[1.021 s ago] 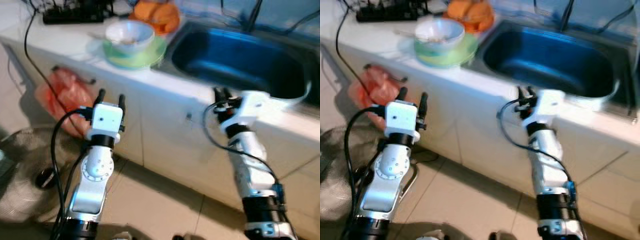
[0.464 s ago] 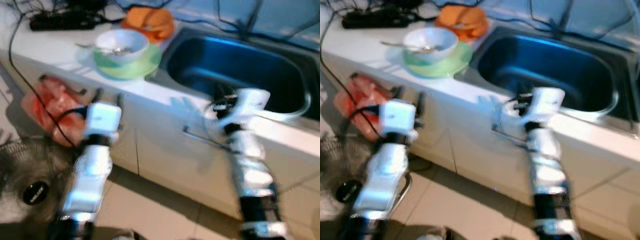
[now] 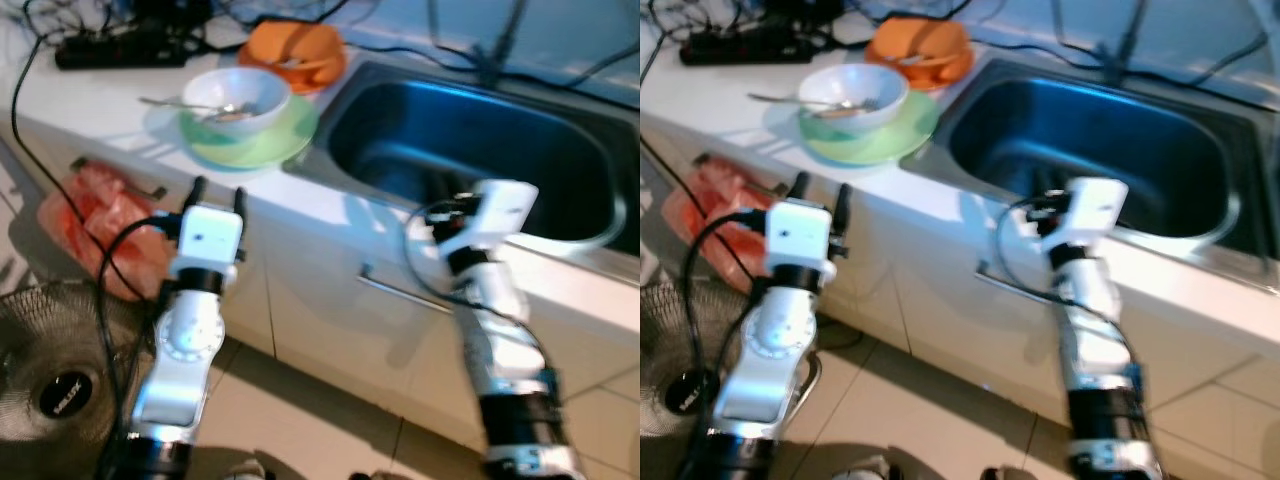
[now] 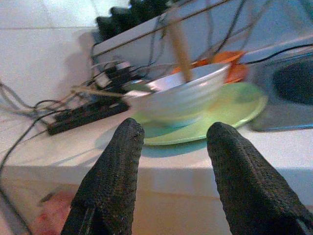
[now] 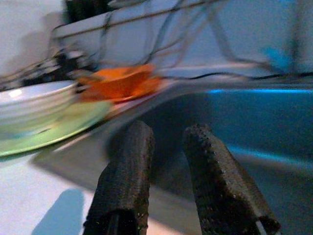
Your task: Kitchen organization
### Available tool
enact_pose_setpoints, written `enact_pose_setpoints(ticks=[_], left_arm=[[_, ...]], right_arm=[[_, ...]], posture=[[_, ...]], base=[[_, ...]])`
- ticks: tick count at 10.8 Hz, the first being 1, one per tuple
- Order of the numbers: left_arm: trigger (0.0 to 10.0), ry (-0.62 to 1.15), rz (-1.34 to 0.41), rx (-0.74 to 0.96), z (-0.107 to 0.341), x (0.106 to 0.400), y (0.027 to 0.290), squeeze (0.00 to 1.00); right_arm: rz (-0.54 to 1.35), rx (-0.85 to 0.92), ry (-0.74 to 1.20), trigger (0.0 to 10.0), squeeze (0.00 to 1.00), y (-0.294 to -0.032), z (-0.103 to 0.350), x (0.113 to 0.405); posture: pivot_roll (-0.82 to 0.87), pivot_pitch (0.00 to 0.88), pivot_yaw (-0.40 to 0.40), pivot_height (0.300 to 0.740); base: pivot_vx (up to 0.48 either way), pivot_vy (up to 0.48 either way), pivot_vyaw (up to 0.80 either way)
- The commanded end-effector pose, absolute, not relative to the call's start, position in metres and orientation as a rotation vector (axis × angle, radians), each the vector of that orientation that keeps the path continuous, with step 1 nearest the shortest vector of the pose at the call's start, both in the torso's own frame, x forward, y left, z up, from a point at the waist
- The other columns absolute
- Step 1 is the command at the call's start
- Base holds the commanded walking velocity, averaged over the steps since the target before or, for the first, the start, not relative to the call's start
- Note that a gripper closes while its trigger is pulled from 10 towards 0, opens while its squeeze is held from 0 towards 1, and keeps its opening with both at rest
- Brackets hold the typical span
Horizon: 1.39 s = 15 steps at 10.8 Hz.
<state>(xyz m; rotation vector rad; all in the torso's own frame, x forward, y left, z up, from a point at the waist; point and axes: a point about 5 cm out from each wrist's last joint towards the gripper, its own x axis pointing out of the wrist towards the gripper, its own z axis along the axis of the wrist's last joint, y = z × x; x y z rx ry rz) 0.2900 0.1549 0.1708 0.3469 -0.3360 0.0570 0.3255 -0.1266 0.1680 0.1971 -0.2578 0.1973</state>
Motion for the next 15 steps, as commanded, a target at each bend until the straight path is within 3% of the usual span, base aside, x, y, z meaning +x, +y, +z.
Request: enact_pose_setpoints(ticks=[1,12,15], left_arm=[[10.0,-0.349,0.052,0.345,0.1735,0.2896,0.1521,0.0],[10.0,-0.361,0.055,0.351,0.1747,0.2886,0.151,0.0],[10.0,-0.391,0.031,0.366,0.1766,0.2873,0.1474,0.0]], right_arm=[[0.171,0.192,-0.269,10.0,0.0,-0.1353,0.1704,0.3258],[0.178,0.187,-0.264,10.0,0.0,-0.1344,0.1692,0.3263],[0.181,0.19,-0.262,10.0,0.0,-0.1333,0.1683,0.3264]], posture=[[0.05,0.132,-0.022,0.74],[0.05,0.127,-0.024,0.74],[0.05,0.123,-0.024,0.74]], base=[[0.311,0.0,0.0],[0.298,0.0,0.0],[0.0,0.0,0.0]])
